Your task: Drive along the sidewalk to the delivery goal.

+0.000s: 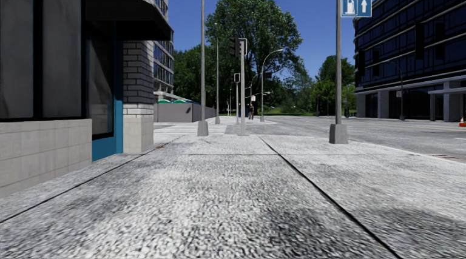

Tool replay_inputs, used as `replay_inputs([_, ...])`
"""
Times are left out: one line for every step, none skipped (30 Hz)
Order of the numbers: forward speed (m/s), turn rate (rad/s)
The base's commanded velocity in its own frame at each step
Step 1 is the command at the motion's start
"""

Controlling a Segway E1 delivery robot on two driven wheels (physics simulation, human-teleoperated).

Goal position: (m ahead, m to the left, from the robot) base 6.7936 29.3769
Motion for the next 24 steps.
replay_inputs([2.0, 0.0])
replay_inputs([2.0, 0.0])
replay_inputs([2.0, 0.0])
replay_inputs([2.0, 0.0])
replay_inputs([2.0, 0.0])
replay_inputs([2.0, 0.0])
replay_inputs([2.0, 0.0])
replay_inputs([2.0, 0.0])
replay_inputs([2.0, 0.0])
replay_inputs([2.0, 0.0])
replay_inputs([2.0, 0.0])
replay_inputs([2.0, 0.0])
replay_inputs([2.0, 0.0])
replay_inputs([2.0, 0.0])
replay_inputs([2.0, 0.0])
replay_inputs([2.0, 0.0])
replay_inputs([2.0, 0.0])
replay_inputs([2.0, 0.0])
replay_inputs([2.0, 0.0])
replay_inputs([2.0, 0.0])
replay_inputs([2.0, 0.0])
replay_inputs([2.0, 0.0])
replay_inputs([2.0, 0.0])
replay_inputs([2.0, 0.0])
